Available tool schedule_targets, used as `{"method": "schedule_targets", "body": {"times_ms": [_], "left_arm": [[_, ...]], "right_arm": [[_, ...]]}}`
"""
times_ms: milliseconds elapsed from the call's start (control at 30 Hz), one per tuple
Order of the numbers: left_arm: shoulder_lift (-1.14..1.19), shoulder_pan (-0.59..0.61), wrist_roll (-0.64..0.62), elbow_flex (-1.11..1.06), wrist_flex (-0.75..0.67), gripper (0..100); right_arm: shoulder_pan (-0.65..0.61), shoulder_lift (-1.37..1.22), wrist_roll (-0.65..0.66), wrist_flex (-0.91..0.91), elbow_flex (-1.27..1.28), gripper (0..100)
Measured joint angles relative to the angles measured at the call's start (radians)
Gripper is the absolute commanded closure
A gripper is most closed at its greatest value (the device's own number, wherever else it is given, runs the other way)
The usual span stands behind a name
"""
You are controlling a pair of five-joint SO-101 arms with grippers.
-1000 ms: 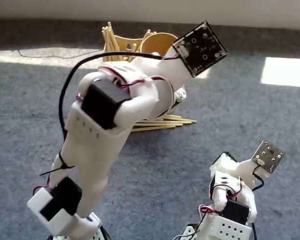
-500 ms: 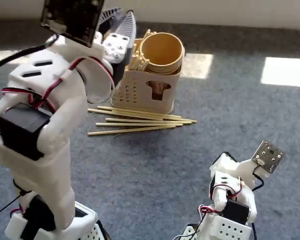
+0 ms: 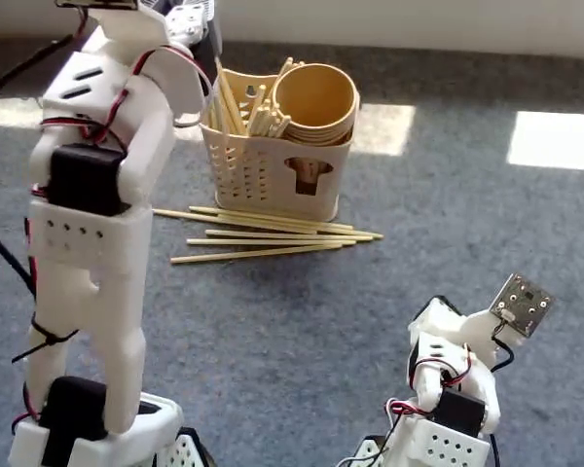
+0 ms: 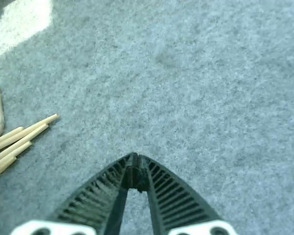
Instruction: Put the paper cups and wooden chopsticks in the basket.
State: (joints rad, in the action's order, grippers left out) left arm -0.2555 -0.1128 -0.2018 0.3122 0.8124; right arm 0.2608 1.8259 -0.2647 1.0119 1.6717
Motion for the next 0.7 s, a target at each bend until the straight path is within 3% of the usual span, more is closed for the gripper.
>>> {"method": "schedule_targets", "body": {"times_ms": [300, 700], "left_arm": [[-0.002, 0.008, 0.002, -0.35, -0.445, 100], [0.0, 0.008, 0.002, -0.385, -0.477, 100]], "right_arm": [[0.0, 0.0, 0.0, 0.0, 0.0, 99.2], [0.0, 0.0, 0.0, 0.0, 0.0, 99.2]]}}
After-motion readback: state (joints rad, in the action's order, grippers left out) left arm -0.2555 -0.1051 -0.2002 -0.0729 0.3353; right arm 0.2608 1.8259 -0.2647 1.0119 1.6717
